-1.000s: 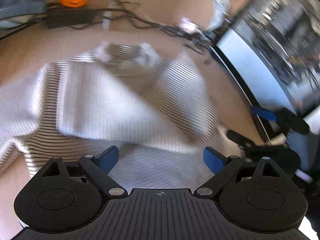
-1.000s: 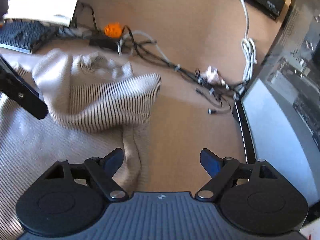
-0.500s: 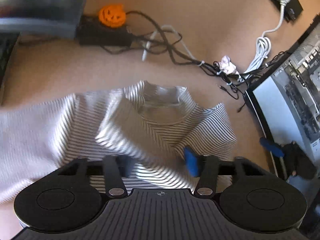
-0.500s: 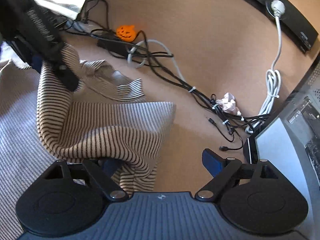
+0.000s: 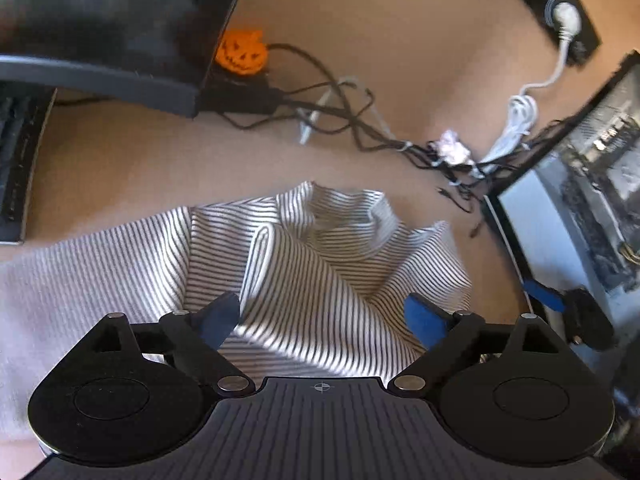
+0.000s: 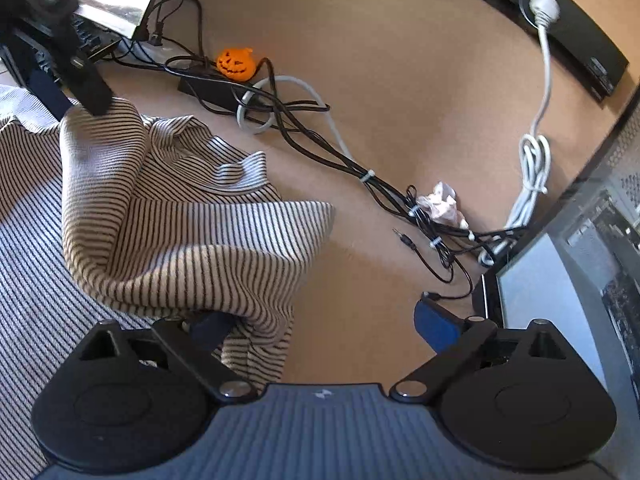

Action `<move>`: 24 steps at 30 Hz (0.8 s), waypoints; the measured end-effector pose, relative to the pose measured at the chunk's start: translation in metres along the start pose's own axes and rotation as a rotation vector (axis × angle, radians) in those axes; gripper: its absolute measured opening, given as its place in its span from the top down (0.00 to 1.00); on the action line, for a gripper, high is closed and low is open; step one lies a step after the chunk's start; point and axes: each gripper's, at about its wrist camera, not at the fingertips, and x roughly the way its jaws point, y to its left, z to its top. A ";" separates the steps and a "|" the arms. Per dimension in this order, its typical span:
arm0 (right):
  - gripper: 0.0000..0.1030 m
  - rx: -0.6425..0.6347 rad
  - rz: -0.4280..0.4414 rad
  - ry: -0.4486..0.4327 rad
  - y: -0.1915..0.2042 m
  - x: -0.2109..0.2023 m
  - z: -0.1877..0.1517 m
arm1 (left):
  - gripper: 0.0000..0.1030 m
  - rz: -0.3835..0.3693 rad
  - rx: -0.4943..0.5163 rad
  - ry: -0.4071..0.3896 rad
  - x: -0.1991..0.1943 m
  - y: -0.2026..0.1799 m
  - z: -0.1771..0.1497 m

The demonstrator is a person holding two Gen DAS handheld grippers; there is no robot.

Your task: Fold clothes

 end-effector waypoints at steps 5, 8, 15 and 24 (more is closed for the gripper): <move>0.04 -0.045 -0.052 0.000 0.007 0.014 0.009 | 0.88 0.085 0.065 0.001 0.017 -0.011 0.005; 0.04 -0.049 -0.294 -0.062 0.002 0.008 0.012 | 0.91 0.074 0.112 -0.144 -0.014 -0.019 0.009; 0.00 -0.017 -0.157 -0.010 0.002 -0.001 0.002 | 0.89 0.177 0.165 -0.274 -0.051 -0.008 0.008; 0.00 0.002 -0.120 0.011 0.004 0.001 0.002 | 0.16 -0.025 -0.013 -0.041 0.003 0.011 -0.004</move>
